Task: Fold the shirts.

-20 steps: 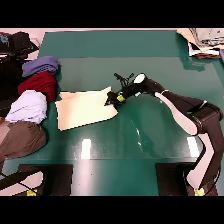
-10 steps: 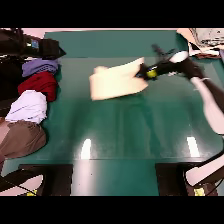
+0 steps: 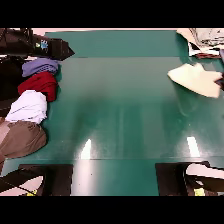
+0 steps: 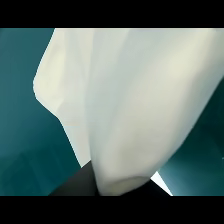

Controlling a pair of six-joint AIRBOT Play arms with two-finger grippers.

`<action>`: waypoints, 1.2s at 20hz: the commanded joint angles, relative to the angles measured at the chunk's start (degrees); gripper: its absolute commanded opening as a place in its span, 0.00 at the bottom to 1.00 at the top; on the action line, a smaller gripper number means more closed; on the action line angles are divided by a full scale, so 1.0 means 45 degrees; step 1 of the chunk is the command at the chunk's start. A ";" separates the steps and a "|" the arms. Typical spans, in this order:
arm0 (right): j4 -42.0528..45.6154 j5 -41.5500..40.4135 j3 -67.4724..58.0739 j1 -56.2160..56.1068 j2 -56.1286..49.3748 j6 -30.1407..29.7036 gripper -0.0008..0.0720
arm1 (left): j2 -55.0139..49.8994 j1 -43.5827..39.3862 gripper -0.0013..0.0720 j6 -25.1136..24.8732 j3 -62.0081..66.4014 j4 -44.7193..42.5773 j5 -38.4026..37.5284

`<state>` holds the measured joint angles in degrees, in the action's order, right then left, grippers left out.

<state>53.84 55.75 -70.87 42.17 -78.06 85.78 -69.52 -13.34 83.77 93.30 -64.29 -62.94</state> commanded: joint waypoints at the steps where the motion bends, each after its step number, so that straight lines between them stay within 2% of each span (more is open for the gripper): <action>1: 0.0092 -0.0879 0.1583 0.2293 0.1146 0.0029 0.04 | -0.0005 -0.0029 0.05 0.0058 -0.0005 0.0015 0.0068; 4: 0.0364 -0.1744 0.2744 0.2953 0.2059 0.0442 0.04 | -0.0005 -0.0029 0.05 0.0058 -0.0005 0.0019 0.0053; 7: 0.2123 -0.1535 0.3366 0.2875 0.2555 0.1676 0.04 | -0.0005 -0.0029 0.05 0.0053 -0.0005 0.0019 -0.0068; 9: 0.2866 -0.1486 0.3526 0.2545 0.2754 0.1841 0.04 | -0.0005 -0.0029 0.05 0.0049 -0.0005 0.0019 -0.0219; 10: 0.3099 -0.1467 0.3468 0.2463 0.2803 0.1831 0.09 | -0.0005 -0.0029 0.05 0.0049 -0.0005 0.0019 -0.0296; 12: 0.3789 -0.0991 0.2934 0.2531 0.2798 0.1817 0.59 | -0.0005 -0.0029 0.05 0.0039 -0.0005 0.0015 -0.0423; 13: 0.4571 -0.0539 0.2492 0.2671 0.2798 0.1812 0.74 | -0.0005 -0.0029 0.05 0.0029 -0.0005 0.0015 -0.0457; 15: 0.6120 0.0801 0.1452 0.3094 0.2798 0.1821 0.75 | -0.0005 -0.0029 0.05 0.0034 0.0005 0.0019 -0.0486; 18: 0.6246 0.1739 0.0024 0.3517 0.2798 0.1831 0.74 | -0.0005 -0.0029 0.05 0.0034 0.0005 0.0024 -0.0486; 21: 0.4872 0.2166 -0.0831 0.2424 0.2866 0.1787 0.73 | -0.0005 -0.0029 0.05 0.0034 0.0005 0.0063 -0.0432; 22: 0.4172 0.2200 -0.0821 0.1768 0.3031 0.1627 0.68 | -0.0005 -0.0029 0.05 0.0039 0.0005 0.0063 -0.0301; 24: 0.3215 0.1894 -0.0457 -0.0019 0.3502 0.1535 0.67 | -0.0005 -0.0029 0.05 0.0039 0.0005 0.0058 -0.0087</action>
<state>74.19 63.64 -72.49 49.39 -64.05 93.49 -69.52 -13.47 83.96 93.30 -64.03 -64.47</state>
